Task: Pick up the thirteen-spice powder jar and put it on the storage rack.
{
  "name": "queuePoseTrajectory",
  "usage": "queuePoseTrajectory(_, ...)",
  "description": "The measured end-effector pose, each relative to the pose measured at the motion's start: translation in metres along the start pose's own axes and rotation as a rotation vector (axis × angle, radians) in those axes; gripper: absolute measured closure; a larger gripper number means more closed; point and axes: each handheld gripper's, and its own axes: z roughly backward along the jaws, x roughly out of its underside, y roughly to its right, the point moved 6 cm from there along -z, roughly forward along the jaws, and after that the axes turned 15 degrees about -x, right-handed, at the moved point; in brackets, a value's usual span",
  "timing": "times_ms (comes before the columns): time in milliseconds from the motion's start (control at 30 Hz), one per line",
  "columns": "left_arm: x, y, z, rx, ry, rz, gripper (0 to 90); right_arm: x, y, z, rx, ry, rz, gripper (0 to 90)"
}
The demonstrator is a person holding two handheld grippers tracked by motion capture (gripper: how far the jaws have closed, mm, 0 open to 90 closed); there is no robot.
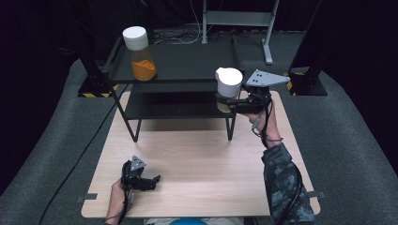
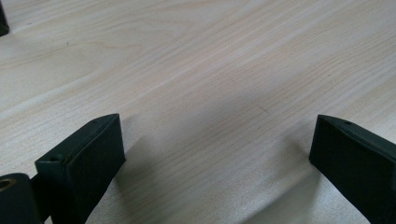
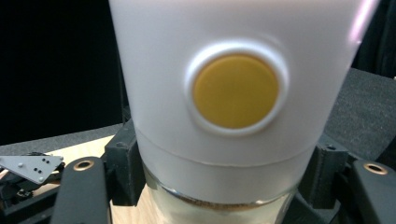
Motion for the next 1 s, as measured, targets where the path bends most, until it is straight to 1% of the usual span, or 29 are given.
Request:
queuePoseTrajectory(67,0.000,0.000,0.000,0.000,0.000,0.000,2.8,-0.002,0.003,0.001,-0.015,0.003,0.000,30.0)
queuePoseTrajectory(267,0.000,0.000,0.000,0.000,0.000,0.000,2.8,-0.008,0.008,0.003,-0.031,0.001,0.000,30.0)
queuePoseTrajectory(367,0.000,0.000,0.000,0.000,0.000,0.000,2.8,-0.011,0.011,0.004,-0.038,0.011,-0.004,30.0)
queuePoseTrajectory(600,0.000,0.000,0.000,0.001,0.000,0.000,2.9,-0.020,0.014,0.005,-0.045,0.016,0.002,30.0)
queuePoseTrajectory(1000,0.000,0.000,0.000,0.003,0.000,-0.002,2.9,-0.029,0.023,0.007,-0.052,0.054,-0.008,30.0)
